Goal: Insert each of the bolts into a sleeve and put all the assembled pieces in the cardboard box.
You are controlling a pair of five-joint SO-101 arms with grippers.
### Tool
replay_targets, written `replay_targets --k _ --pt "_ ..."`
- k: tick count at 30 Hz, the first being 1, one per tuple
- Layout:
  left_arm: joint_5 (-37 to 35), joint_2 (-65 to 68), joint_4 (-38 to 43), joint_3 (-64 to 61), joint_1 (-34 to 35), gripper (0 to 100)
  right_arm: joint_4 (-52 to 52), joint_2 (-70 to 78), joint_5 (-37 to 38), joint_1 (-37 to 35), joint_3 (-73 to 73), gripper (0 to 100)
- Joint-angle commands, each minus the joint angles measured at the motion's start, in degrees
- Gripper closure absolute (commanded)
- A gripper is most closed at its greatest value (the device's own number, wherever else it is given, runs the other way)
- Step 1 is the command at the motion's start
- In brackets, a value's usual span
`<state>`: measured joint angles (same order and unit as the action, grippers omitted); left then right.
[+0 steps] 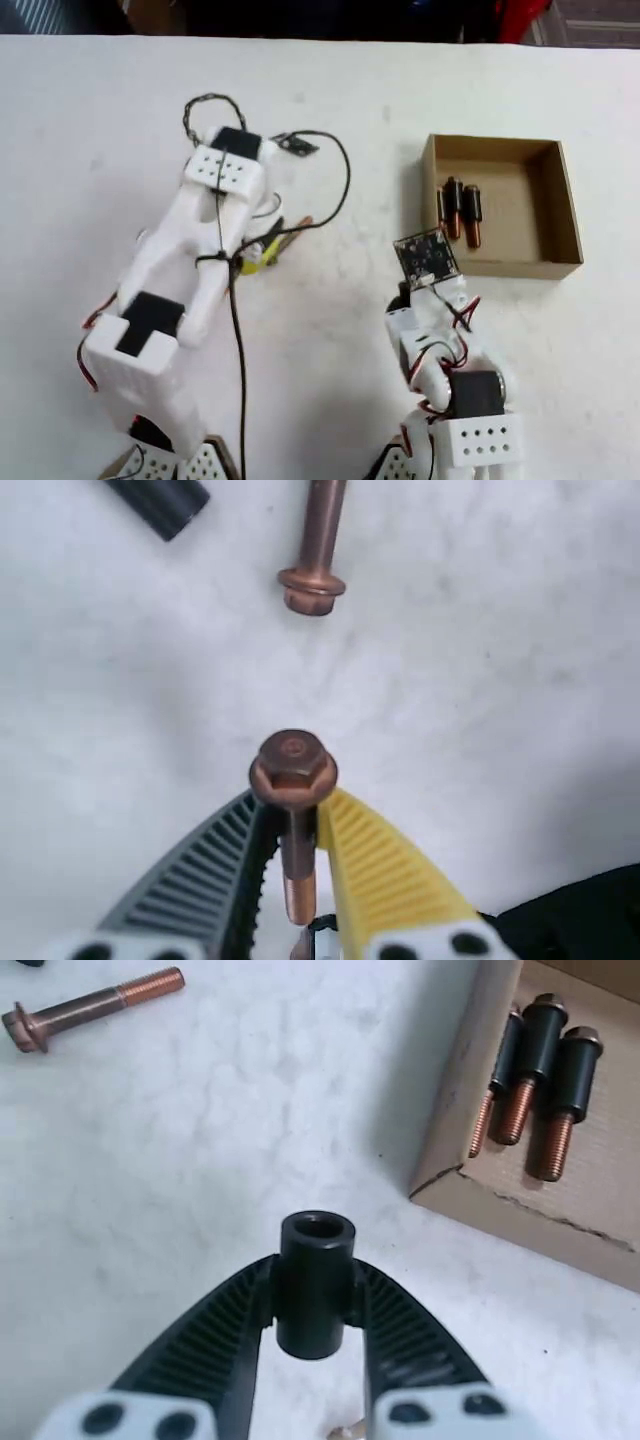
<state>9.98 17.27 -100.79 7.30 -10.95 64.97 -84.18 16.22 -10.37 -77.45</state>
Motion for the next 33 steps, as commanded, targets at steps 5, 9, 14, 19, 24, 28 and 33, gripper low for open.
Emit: replay_targets --k 5,9,14,19,24,28,33 --pt "6.8 -15.4 -1.4 1.6 6.6 98 -5.5 -0.7 0.0 -1.7 -1.8 98.1" --pt "9.5 -21.4 -1.4 -2.8 7.2 98 -5.4 -0.7 0.0 -5.2 -1.9 98.1" --pt "13.4 -29.8 -1.4 -7.1 7.2 98 -5.5 -0.7 0.0 -12.0 -1.9 98.1" --pt "15.3 -40.3 -0.6 -10.8 7.2 98 -6.1 -0.7 -0.2 -16.8 -1.8 98.1" --pt "15.3 -48.4 2.5 -17.0 9.8 98 -10.4 -0.7 -0.3 -20.0 -1.8 98.1" --pt "15.3 -53.4 6.7 -23.0 12.1 98 -12.4 -0.7 -0.4 -22.9 -1.8 98.1" --pt "15.3 -59.6 13.8 -31.2 11.6 98 -15.2 -0.7 -0.4 -27.0 -1.9 98.1"
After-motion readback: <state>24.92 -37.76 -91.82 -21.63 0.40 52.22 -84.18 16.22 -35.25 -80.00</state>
